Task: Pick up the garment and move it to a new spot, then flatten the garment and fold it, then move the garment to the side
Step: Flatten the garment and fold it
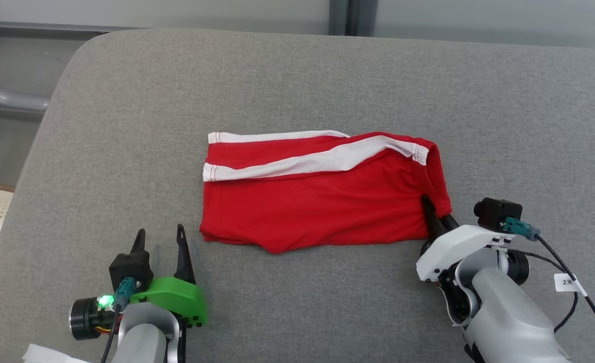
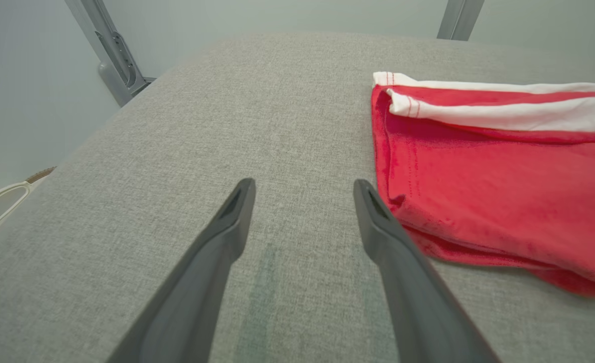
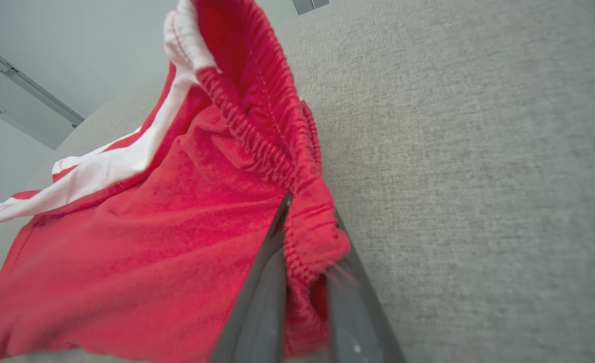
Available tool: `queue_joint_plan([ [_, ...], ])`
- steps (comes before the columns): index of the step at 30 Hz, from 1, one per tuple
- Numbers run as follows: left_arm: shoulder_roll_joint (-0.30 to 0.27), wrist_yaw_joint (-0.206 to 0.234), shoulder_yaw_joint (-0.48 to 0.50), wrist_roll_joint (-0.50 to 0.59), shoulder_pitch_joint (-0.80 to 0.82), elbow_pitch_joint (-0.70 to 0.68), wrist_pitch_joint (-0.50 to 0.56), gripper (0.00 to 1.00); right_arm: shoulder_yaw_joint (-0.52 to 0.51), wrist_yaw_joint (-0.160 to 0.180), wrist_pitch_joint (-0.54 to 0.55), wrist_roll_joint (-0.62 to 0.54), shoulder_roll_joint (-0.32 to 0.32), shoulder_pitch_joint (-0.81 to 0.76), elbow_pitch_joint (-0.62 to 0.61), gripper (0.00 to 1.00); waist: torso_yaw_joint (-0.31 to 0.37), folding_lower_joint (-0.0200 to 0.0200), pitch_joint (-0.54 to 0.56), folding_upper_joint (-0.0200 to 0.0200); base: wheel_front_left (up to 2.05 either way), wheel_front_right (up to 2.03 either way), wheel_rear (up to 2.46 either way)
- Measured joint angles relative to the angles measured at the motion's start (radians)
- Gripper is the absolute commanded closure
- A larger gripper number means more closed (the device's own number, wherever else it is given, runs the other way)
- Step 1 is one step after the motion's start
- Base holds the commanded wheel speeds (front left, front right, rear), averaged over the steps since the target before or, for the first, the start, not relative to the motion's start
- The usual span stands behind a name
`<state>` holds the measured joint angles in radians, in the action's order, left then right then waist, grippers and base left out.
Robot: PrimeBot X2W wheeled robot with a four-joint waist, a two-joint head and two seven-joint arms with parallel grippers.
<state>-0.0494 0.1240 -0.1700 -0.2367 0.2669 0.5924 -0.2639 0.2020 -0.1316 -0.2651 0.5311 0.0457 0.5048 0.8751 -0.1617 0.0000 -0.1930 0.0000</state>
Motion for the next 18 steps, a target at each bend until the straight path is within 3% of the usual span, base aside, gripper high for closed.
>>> queue_joint_plan([
  [8,0.000,-0.009,-0.034,-0.003,-0.016,0.009,0.000,0.00,-0.011,0.000,0.002,-0.004,0.017,-0.025,-0.067,1.00,0.044,0.0000,0.042,0.0000,0.00,0.00,0.00],
  [18,0.001,-0.008,-0.113,-0.036,-0.038,0.029,0.000,0.00,0.292,0.001,0.053,0.095,0.016,0.006,-0.208,1.00,0.028,0.0000,0.089,0.0000,0.00,0.00,0.00],
])
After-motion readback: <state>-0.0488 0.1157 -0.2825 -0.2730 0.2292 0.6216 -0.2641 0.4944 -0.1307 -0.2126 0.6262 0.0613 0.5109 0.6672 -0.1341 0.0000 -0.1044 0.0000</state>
